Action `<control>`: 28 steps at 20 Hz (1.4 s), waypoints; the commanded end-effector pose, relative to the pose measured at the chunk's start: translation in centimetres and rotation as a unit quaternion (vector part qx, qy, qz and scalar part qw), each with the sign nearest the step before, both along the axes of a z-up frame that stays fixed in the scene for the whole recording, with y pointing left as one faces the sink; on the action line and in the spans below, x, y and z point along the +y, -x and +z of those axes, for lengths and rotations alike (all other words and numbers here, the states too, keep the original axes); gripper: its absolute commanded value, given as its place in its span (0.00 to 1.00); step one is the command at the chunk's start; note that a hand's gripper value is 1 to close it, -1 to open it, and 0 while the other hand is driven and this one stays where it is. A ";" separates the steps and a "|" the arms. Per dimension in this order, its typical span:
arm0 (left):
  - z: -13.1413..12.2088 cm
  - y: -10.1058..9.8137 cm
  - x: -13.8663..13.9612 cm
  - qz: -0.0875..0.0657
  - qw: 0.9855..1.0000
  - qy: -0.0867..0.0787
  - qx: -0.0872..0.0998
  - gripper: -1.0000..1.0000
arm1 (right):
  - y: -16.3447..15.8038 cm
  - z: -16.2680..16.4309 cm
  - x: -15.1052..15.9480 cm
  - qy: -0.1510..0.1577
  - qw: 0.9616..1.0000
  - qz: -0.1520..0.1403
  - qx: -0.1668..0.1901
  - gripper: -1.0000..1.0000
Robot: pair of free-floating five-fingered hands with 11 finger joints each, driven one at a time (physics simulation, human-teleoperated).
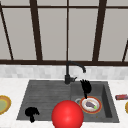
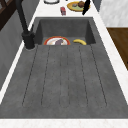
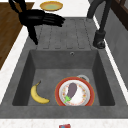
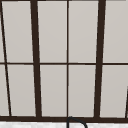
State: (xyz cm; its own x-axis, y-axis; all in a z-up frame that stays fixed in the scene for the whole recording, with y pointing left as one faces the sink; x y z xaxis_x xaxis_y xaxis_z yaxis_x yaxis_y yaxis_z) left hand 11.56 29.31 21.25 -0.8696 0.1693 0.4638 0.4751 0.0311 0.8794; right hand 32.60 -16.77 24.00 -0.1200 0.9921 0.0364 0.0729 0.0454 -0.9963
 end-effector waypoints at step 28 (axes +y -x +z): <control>0.0 0.0 0.0 0.000 1.000 0.000 0.000 0.50 | -22.9 -2.9 6.1 -0.008 0.996 0.003 0.091 0.00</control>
